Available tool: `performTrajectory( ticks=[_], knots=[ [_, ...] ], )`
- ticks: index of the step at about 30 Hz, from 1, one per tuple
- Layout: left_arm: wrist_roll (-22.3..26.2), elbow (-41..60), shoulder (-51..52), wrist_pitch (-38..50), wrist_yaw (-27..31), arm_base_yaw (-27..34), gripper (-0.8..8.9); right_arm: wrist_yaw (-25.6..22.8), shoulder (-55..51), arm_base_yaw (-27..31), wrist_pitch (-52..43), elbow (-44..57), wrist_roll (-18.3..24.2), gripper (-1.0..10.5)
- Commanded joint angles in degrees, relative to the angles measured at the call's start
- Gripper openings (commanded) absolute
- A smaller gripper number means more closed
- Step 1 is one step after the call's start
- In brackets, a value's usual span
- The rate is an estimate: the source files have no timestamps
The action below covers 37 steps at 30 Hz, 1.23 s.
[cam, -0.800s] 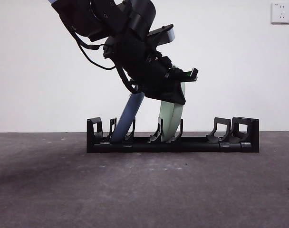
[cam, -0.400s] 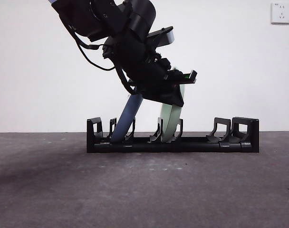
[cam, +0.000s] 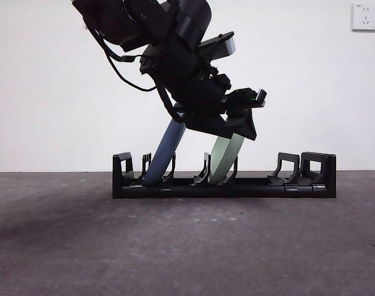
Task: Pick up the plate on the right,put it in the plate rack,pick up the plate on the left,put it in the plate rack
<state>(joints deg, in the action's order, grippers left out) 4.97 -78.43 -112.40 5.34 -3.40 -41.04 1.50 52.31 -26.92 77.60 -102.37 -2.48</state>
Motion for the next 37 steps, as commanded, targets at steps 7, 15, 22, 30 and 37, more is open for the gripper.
performTrajectory(
  ticks=[7, 15, 22, 30, 37],
  knots=[
    [-0.7, 0.0, 7.0, -4.5, 0.0, -0.9, 2.32, 0.0, 0.0, 0.0, 1.3, 0.4, 0.8, 3.4],
    [-0.9, 0.0, 18.7, -15.7, 0.0, -1.7, 2.31, 0.0, 0.0, 0.0, 1.3, 0.4, 1.0, 3.4],
    [-0.9, 0.0, 32.9, -32.0, -0.2, -2.3, 2.28, 1.8, 0.0, 0.0, 1.3, 0.8, 1.3, 3.4],
    [-2.1, 0.0, 49.4, -47.4, -1.6, -2.4, 2.20, 5.6, -0.1, 0.0, 1.3, 6.6, 1.8, 3.4],
    [-2.4, 0.0, 58.8, -55.2, -1.6, -2.4, 2.20, 9.5, -0.1, 0.0, 1.3, 15.2, 2.7, 3.1]
  ],
)
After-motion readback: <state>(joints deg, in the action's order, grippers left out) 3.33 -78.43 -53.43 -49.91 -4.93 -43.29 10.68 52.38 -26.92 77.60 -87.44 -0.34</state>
